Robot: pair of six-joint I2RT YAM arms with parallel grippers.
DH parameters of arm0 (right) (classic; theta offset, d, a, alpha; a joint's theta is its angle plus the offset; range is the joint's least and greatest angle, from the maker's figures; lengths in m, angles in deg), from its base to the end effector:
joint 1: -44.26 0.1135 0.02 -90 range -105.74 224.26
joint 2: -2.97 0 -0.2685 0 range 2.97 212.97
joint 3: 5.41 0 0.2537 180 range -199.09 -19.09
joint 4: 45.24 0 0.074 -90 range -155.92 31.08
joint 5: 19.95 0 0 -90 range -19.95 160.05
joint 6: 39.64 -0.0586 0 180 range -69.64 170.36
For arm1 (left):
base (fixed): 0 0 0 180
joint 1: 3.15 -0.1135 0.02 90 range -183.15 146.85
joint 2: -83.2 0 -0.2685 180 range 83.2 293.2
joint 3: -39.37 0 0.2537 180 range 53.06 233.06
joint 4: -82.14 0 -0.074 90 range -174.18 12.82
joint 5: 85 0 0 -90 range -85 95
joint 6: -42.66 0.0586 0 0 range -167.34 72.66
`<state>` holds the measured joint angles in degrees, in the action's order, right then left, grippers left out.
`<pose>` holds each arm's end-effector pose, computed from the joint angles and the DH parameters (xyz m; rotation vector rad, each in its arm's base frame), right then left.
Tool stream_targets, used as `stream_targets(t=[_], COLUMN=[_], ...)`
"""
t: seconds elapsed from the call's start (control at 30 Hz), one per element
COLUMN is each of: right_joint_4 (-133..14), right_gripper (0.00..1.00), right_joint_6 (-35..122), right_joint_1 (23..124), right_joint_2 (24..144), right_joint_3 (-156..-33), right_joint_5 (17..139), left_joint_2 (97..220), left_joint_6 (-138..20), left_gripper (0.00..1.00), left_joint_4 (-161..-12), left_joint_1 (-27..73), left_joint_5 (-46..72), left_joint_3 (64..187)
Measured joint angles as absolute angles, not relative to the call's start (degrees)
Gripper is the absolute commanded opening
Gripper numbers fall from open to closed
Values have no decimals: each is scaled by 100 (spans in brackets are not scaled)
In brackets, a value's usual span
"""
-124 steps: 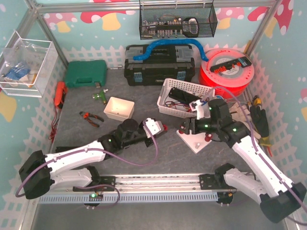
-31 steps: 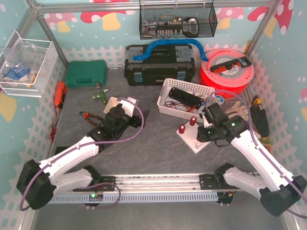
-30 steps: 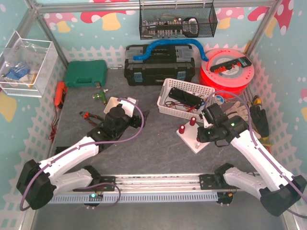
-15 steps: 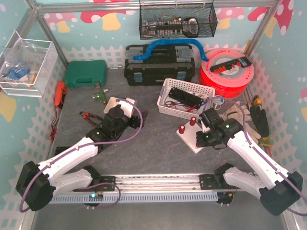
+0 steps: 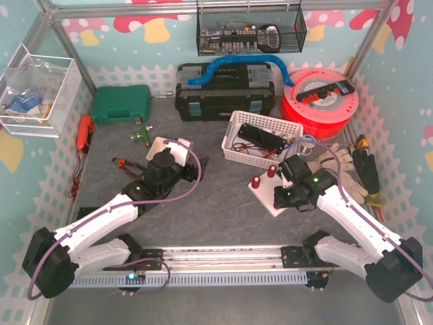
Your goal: Install the large spring
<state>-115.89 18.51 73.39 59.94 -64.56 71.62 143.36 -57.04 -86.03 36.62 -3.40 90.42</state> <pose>0.1528 0.0870 0.2249 0.0595 2.8151 0.3049 0.2054 -0.1598 0.2591 0.4116 1.9129 -0.4323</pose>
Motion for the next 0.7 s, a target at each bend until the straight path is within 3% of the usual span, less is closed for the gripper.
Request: stream_targets(t=[0.13, 0.37, 0.7], right_joint_4=[-11294, -11041, -10905], right_gripper=[15, 44, 55], right_joint_6=[1792, 1676, 1545], right_joint_1=[7339, 7339, 7339], right_joint_2=[6099, 6269, 6263], right_joint_3=[-6185, -6035, -6334], right_joint_5=[7271, 7264, 7142], left_joint_2=[14336, 14336, 14336], left_joint_6=[-5704, -5706, -5935], left_gripper=[99, 99, 99], left_joint_4=[-8605, -8587, -8712], left_joint_1=[3662, 3660, 3660], left_joint_5=[-338, -338, -47], left_joint_3=[9031, 8977, 8802])
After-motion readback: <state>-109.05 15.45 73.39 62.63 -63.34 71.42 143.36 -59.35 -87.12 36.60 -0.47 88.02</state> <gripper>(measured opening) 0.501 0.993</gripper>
